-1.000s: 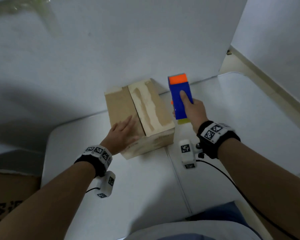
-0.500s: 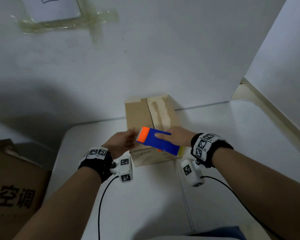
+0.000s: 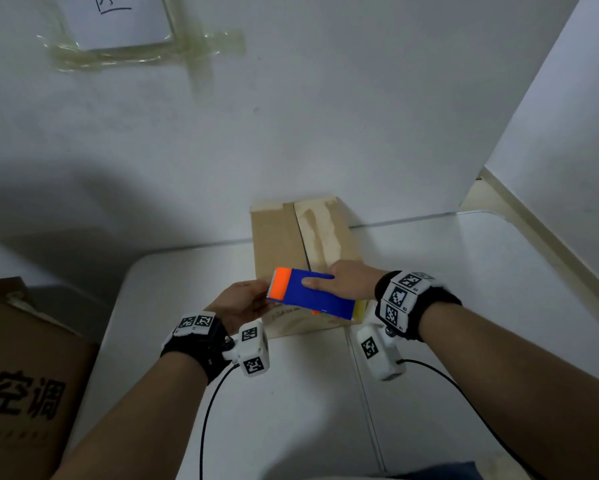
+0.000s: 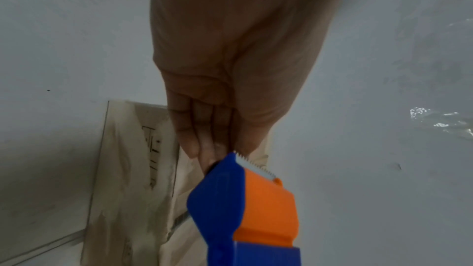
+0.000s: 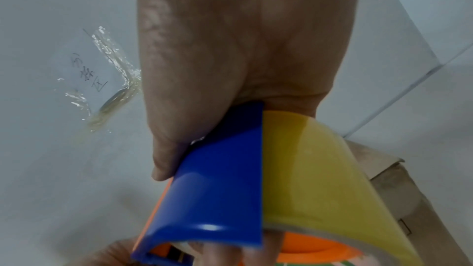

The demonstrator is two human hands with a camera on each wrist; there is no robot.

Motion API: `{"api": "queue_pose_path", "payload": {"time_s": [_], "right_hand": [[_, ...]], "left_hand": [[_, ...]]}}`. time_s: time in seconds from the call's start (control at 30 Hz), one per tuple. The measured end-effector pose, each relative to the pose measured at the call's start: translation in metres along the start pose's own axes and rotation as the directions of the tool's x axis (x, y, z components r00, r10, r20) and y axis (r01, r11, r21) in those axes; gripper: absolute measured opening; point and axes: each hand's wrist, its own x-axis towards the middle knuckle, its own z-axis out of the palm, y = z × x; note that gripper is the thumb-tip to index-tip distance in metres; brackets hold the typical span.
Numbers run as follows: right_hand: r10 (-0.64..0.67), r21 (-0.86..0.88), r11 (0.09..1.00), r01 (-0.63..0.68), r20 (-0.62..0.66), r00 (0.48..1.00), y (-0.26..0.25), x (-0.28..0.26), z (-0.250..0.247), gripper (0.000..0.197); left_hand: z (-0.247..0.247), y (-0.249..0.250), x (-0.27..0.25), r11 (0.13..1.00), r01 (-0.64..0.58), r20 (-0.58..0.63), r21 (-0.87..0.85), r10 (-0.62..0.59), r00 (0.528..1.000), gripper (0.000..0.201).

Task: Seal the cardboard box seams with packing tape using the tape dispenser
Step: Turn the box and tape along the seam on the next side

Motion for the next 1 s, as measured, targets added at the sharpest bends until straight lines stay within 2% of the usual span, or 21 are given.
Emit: {"api": "queue_pose_path", "payload": {"time_s": [0.17, 0.3, 0.5, 0.63, 0.7, 0.83, 1.0], "right_hand": [[0.014, -0.056, 0.998, -0.015, -0.016, 1.000, -0.009, 0.003, 0.006, 0.060], [0.017, -0.140, 0.990, -0.022, -0.033, 0.999, -0.011, 0.001, 0.008, 0.059], [0.019, -0.165, 0.986, -0.020, -0.008, 1.000, -0.006, -0.001, 0.004, 0.062], [0.070, -0.244, 0.967, -0.066, 0.007, 0.998, 0.003, -0.012, -0.009, 0.059], [0.093, -0.280, 0.956, -0.090, -0.003, 0.996, 0.008, -0.017, -0.015, 0.058], [0.117, -0.424, 0.899, -0.113, -0.017, 0.993, 0.000, -0.016, -0.018, 0.056], [0.149, -0.501, 0.850, -0.164, -0.069, 0.986, -0.012, -0.014, -0.011, 0.054]], "left_hand": [[-0.001, -0.006, 0.001, 0.989, -0.137, 0.008, 0.053, 0.137, 0.991, 0.020], [0.000, -0.007, 0.002, 0.987, -0.150, -0.051, 0.064, 0.153, 0.987, 0.019], [-0.015, -0.012, 0.006, 0.992, -0.125, -0.176, 0.027, 0.128, 0.976, 0.015], [-0.042, -0.015, 0.001, 0.988, -0.156, -0.378, -0.020, 0.137, 0.916, 0.016], [-0.053, -0.020, -0.002, 0.987, -0.153, -0.374, -0.040, 0.127, 0.919, 0.016], [-0.040, -0.031, -0.006, 0.985, -0.159, -0.299, -0.068, 0.132, 0.945, 0.016], [-0.036, -0.053, -0.009, 0.978, -0.197, -0.342, -0.069, 0.162, 0.926, 0.006]]}}
